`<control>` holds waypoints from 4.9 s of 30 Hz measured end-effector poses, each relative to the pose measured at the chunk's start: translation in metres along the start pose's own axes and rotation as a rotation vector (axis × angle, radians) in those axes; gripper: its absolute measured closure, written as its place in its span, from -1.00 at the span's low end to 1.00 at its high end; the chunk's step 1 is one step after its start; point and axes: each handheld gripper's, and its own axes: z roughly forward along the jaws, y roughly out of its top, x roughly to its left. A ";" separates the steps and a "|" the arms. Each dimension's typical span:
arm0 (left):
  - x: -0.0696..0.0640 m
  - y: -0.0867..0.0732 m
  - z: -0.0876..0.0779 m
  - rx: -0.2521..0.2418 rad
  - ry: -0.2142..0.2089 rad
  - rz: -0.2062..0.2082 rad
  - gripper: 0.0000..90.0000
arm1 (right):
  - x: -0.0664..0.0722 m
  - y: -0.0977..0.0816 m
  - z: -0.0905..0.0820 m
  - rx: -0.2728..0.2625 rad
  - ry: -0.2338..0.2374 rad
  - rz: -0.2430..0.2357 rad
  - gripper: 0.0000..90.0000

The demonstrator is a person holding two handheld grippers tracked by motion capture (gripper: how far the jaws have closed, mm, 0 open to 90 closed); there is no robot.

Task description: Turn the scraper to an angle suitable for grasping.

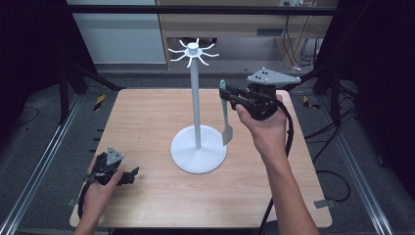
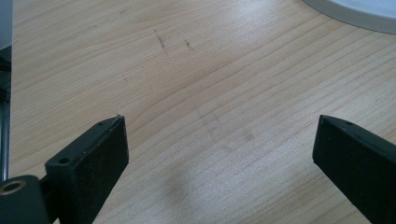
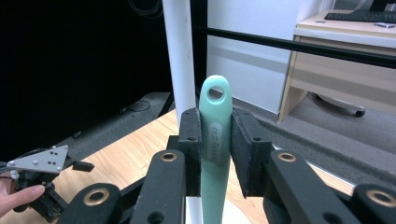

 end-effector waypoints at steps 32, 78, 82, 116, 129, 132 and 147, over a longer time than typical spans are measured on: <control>0.000 0.000 0.000 0.000 -0.001 0.003 -0.93 | 0.013 0.021 -0.004 -0.044 0.014 -0.025 0.66; -0.002 0.000 0.001 0.003 -0.004 0.004 -0.93 | 0.027 0.039 -0.010 -0.072 0.018 -0.064 0.66; -0.001 0.000 0.001 0.004 -0.004 0.004 -0.93 | 0.027 0.041 -0.010 -0.073 0.018 -0.060 0.66; -0.002 0.000 0.001 -0.003 -0.004 -0.003 -0.93 | 0.028 0.049 -0.001 -0.055 0.015 -0.060 0.66; -0.002 0.000 0.001 -0.003 -0.005 -0.002 -0.93 | 0.026 0.051 0.003 -0.041 0.018 -0.062 0.66; -0.002 0.000 0.001 -0.003 -0.005 -0.001 -0.93 | 0.026 0.051 0.004 -0.037 0.017 -0.061 0.66; -0.002 0.000 0.001 -0.001 -0.006 0.002 -0.93 | 0.025 0.052 0.013 -0.031 0.020 -0.051 0.66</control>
